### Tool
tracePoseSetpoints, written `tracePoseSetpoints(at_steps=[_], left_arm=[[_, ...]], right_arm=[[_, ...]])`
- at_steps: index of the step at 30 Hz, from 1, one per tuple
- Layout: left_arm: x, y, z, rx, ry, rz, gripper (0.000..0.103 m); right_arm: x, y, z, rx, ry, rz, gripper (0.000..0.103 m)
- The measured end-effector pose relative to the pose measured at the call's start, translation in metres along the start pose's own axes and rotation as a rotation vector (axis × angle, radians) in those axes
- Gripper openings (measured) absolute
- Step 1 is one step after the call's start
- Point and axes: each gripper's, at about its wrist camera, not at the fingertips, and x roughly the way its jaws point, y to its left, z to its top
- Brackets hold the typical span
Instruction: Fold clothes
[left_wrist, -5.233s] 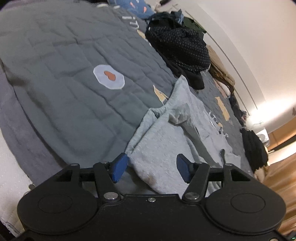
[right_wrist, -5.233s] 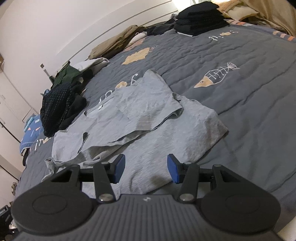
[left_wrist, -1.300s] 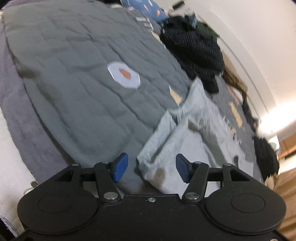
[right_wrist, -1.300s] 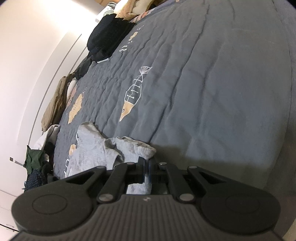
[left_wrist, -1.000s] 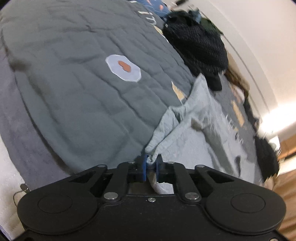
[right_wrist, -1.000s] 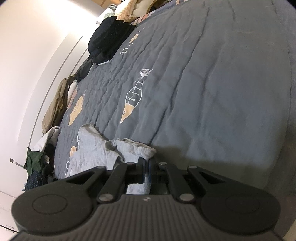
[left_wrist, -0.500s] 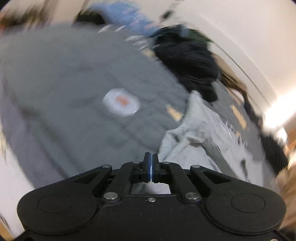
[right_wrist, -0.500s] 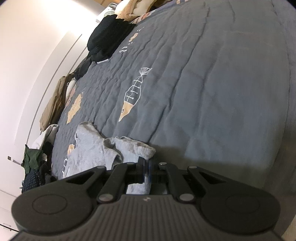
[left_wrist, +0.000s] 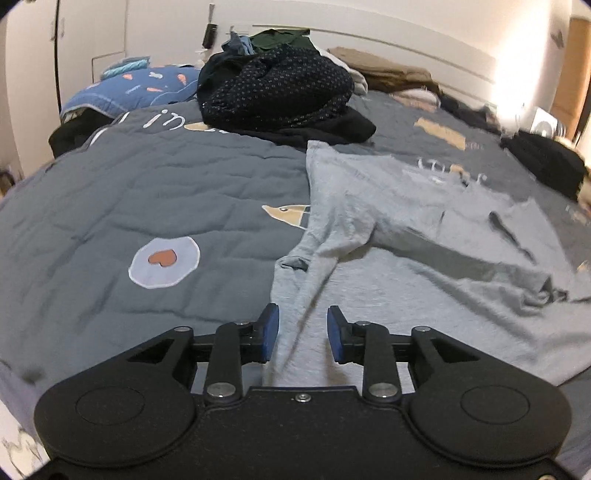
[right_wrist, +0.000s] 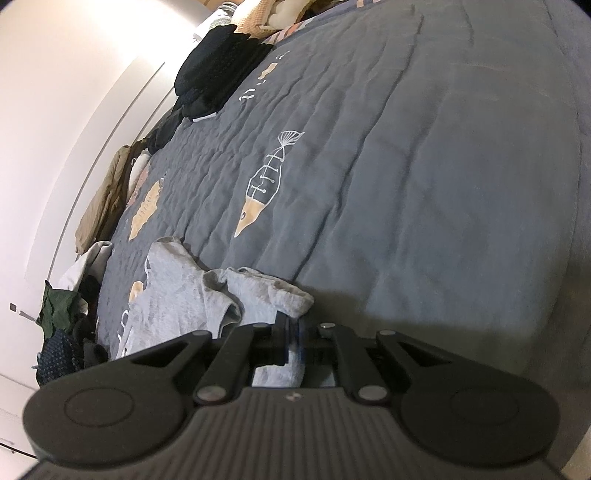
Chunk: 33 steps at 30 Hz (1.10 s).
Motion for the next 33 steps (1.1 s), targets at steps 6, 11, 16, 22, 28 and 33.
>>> tracePoseSetpoints(at_steps=[6, 11, 16, 22, 28, 33], left_arm=[[0.013, 0.014, 0.001, -0.058, 0.077, -0.036, 0.003], [0.007, 0.022, 0.004, -0.094, 0.044, -0.011, 0.002], [0.005, 0.032, 0.008, -0.157, 0.031, -0.002, 0.002], [-0.009, 0.051, 0.007, -0.253, 0.028, -0.029, 0.003], [-0.023, 0.038, -0.013, -0.174, 0.105, -0.097, 0.008], [-0.025, 0.024, -0.020, -0.034, 0.097, -0.024, 0.016]], right_arm=[[0.001, 0.001, -0.001, 0.002, -0.001, -0.003, 0.006], [0.003, 0.003, -0.002, -0.006, -0.003, -0.008, 0.006], [0.004, 0.002, 0.000, -0.009, -0.001, -0.006, 0.005], [0.004, 0.000, 0.000, -0.006, 0.001, -0.006, 0.005], [0.003, 0.001, 0.000, 0.001, -0.002, -0.009, 0.005], [0.003, 0.003, -0.002, 0.002, -0.008, -0.016, 0.005]])
